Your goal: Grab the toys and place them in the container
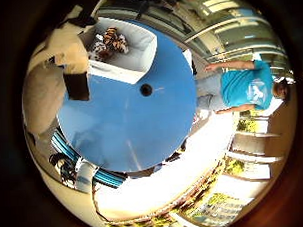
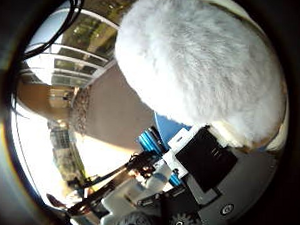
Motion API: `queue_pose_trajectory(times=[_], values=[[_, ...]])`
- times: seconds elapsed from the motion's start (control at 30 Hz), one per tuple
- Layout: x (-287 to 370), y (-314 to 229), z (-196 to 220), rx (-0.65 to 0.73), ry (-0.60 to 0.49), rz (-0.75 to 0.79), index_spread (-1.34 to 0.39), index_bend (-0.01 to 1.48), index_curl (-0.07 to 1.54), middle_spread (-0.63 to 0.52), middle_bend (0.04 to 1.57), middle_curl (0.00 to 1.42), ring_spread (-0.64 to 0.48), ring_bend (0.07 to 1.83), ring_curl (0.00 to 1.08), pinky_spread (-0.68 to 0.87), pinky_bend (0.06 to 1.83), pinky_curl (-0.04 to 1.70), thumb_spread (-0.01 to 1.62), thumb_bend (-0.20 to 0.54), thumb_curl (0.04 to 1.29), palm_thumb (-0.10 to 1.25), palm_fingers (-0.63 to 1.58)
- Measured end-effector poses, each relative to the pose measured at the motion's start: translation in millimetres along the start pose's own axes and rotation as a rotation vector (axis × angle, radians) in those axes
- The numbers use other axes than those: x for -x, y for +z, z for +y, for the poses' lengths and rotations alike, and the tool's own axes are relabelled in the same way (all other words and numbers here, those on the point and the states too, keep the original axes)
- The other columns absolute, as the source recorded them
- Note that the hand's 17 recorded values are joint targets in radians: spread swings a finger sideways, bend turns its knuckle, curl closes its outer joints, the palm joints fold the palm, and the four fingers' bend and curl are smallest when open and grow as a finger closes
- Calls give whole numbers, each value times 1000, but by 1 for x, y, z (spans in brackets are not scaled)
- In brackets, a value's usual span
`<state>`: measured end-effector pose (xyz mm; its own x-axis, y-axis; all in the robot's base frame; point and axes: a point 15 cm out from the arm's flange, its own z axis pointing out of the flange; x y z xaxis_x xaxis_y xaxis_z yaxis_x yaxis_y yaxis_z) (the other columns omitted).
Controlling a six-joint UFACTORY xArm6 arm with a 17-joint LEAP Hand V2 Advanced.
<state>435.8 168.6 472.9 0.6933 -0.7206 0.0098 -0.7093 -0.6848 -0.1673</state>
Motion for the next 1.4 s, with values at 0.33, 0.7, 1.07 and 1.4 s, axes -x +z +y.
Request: queue_pose_trajectory(times=[0.33, 0.7, 1.07, 1.4], values=[[-4, 38, -103, -202, 31, 57, -1167, 705, 1160, -284, 1293, 1219, -110, 1611, 839, 106, 1724, 772, 1050, -30, 795, 929, 731], [-24, 129, -165, -255, 67, 74, -1140, 602, 1320, -246, 1317, 1149, -76, 1645, 789, 108, 1626, 822, 1115, -21, 719, 823, 659], [-28, 180, -176, -229, 66, 67, -957, 246, 1194, -166, 727, 849, 41, 1471, 686, 201, 1586, 845, 1100, -49, 622, 726, 137], [-33, 158, -176, -260, 35, 80, -616, 62, 716, 14, 217, 488, 237, 759, 346, 401, 1155, 593, 1080, -51, 451, 548, -196]])
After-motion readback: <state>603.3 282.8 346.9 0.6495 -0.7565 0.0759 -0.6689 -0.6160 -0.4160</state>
